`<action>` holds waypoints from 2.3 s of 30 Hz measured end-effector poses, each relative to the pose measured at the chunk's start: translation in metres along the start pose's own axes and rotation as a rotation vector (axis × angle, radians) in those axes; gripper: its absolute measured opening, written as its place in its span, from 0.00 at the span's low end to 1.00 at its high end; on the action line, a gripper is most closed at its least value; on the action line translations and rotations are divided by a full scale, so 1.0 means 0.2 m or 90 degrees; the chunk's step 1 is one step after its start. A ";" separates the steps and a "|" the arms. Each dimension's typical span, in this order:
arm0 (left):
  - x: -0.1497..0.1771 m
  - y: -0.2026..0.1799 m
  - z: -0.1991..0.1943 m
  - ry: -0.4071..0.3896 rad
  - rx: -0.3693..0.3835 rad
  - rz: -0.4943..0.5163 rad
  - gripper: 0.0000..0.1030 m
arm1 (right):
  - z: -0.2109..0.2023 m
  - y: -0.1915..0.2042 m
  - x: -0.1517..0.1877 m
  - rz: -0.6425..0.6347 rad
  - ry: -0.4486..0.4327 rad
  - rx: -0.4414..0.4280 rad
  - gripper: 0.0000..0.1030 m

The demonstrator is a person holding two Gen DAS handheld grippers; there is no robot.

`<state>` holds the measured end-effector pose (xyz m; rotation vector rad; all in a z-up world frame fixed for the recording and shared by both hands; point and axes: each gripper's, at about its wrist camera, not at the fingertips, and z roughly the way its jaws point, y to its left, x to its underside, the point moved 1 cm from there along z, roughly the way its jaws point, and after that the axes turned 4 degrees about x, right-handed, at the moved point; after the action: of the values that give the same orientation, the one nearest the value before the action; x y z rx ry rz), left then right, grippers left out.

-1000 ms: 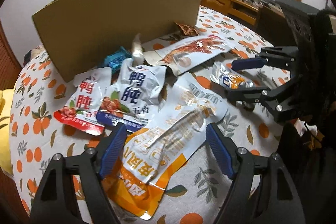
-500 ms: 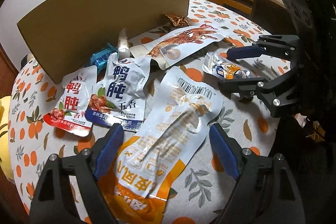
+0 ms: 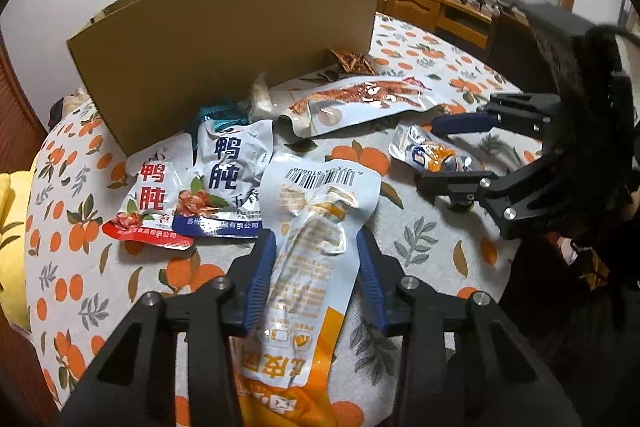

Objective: Organize snacks
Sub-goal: 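Grasp the orange-and-white strip packet with the left tool while the right tool grasps the silver-orange pouch, then lift both held packets and carry them over the cardboard box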

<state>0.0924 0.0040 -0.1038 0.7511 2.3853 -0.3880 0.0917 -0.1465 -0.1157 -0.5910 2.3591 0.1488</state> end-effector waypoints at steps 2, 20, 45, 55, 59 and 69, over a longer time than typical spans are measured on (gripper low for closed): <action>0.00 0.01 -0.02 -0.010 0.000 -0.013 0.36 | 0.00 0.00 0.00 -0.004 0.000 0.000 0.65; -0.02 0.05 -0.14 -0.084 0.001 -0.067 0.33 | -0.03 0.03 0.00 -0.040 0.023 -0.031 0.40; 0.01 0.02 0.07 0.002 -0.045 -0.051 0.53 | -0.07 0.04 0.00 -0.024 0.007 -0.052 0.38; 0.02 0.04 0.05 -0.007 -0.052 -0.053 0.38 | -0.02 0.04 -0.01 -0.035 0.026 -0.011 0.57; 0.02 0.05 0.01 -0.023 -0.022 -0.070 0.37 | 0.01 0.02 -0.02 -0.019 0.019 -0.008 0.59; -0.01 -0.01 -0.07 -0.059 -0.003 -0.060 0.38 | -0.02 0.05 -0.04 -0.030 0.017 -0.033 0.36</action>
<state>0.0865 0.0064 -0.0915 0.6059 2.3390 -0.4456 0.0895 -0.1359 -0.1078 -0.6773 2.3713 0.1830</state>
